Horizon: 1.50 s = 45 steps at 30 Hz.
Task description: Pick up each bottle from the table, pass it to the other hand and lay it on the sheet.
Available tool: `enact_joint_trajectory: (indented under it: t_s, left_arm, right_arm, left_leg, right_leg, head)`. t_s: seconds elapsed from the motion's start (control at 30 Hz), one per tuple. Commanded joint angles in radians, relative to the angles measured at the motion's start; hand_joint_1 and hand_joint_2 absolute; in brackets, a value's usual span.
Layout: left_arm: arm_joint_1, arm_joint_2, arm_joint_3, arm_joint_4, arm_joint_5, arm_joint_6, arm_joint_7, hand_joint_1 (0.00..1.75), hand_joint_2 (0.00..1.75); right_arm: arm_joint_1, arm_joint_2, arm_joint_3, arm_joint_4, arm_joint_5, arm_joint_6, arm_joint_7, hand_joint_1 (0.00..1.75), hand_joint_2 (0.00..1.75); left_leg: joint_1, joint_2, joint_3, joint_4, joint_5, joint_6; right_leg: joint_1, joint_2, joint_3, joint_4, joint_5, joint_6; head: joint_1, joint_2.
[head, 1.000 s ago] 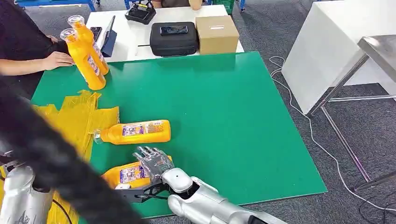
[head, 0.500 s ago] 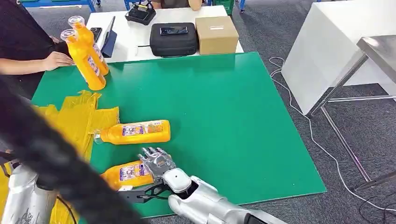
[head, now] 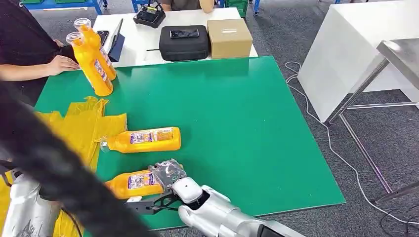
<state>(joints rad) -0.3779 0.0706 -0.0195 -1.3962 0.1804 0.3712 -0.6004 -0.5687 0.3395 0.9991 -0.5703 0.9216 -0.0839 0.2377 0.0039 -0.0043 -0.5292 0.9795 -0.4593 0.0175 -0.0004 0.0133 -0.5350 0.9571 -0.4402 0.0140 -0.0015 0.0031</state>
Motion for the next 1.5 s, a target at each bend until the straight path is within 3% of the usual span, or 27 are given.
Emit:
enact_joint_trajectory:
  t_s: [0.03, 0.23, 0.4, 0.63, 0.83, 1.03, 1.27, 1.3, 1.5]
  left_arm:
    - [-0.019, 0.000, -0.021, 0.029, 0.018, -0.009, 0.010, 0.00, 0.00]
    - [0.051, 0.021, -0.009, 0.000, 0.070, -0.045, 0.043, 0.00, 0.00]
    - [0.067, 0.019, -0.001, -0.009, 0.097, -0.063, 0.059, 0.00, 0.00]
    - [0.215, 0.017, 0.071, -0.092, 0.133, -0.104, 0.103, 0.00, 0.00]
    - [0.211, 0.015, 0.072, -0.094, 0.128, -0.106, 0.107, 0.00, 0.00]
    - [0.231, 0.000, 0.052, -0.130, 0.167, -0.157, 0.144, 0.00, 0.00]
    - [0.142, -0.012, -0.092, -0.069, 0.209, -0.215, 0.203, 0.00, 0.00]
    - [0.110, -0.019, -0.121, -0.037, 0.220, -0.230, 0.212, 0.00, 1.75]
    - [-0.046, -0.112, -0.280, 0.112, 0.318, -0.290, 0.241, 0.00, 1.75]
  right_arm:
    - [0.080, -0.096, -0.022, 0.031, -0.004, 0.024, 0.000, 1.75, 1.75]
    - [0.112, -0.195, -0.130, -0.178, -0.078, -0.012, -0.025, 1.75, 1.75]
    - [0.126, -0.205, -0.166, -0.235, -0.100, -0.049, -0.028, 1.75, 1.75]
    - [0.155, -0.329, -0.261, -0.645, -0.216, -0.072, -0.099, 1.75, 1.75]
    - [0.151, -0.328, -0.257, -0.646, -0.222, -0.066, -0.099, 1.75, 1.75]
    - [0.075, -0.323, -0.254, -0.660, -0.247, -0.098, -0.120, 1.75, 1.75]
    - [-0.018, -0.274, -0.253, -0.560, -0.246, -0.132, -0.114, 1.75, 1.75]
    - [-0.029, -0.266, -0.260, -0.540, -0.248, -0.146, -0.113, 1.75, 1.75]
    - [-0.086, -0.194, -0.280, -0.334, -0.214, -0.211, -0.108, 1.75, 1.75]
  left_leg:
    - [0.001, -0.004, 0.002, -0.003, 0.001, 0.000]
    - [0.000, -0.003, 0.001, -0.002, 0.001, 0.000]
    - [0.000, -0.004, -0.001, -0.001, 0.001, 0.000]
    - [-0.002, 0.001, -0.001, 0.000, 0.000, 0.000]
    - [-0.001, -0.001, -0.005, 0.000, 0.000, -0.001]
    - [-0.001, 0.001, -0.008, 0.001, -0.001, 0.000]
    - [-0.001, -0.003, -0.010, 0.001, 0.001, 0.000]
    - [-0.001, -0.004, -0.010, 0.002, 0.001, 0.000]
    - [-0.001, -0.007, -0.008, 0.000, 0.002, 0.000]
  right_leg:
    - [0.001, -0.006, 0.004, -0.004, 0.000, 0.001]
    - [0.000, -0.004, 0.003, -0.003, 0.000, 0.001]
    - [-0.001, -0.006, 0.002, -0.003, 0.001, 0.001]
    - [-0.003, 0.000, 0.000, -0.001, 0.000, 0.001]
    - [-0.002, -0.002, -0.005, 0.000, -0.001, 0.000]
    - [-0.001, 0.000, -0.008, 0.001, 0.000, 0.001]
    - [-0.001, -0.004, -0.008, 0.001, 0.000, 0.001]
    - [-0.001, -0.006, -0.007, 0.002, 0.000, 0.001]
    - [-0.002, -0.008, -0.005, 0.000, 0.000, 0.001]
  head:
    - [0.000, 0.000]
    - [0.000, 0.000]
    - [0.000, 0.000]
    - [0.000, 0.000]
    - [0.000, 0.000]
    - [0.000, 0.000]
    - [0.000, 0.000]
    - [0.000, 0.000]
    - [0.000, 0.000]
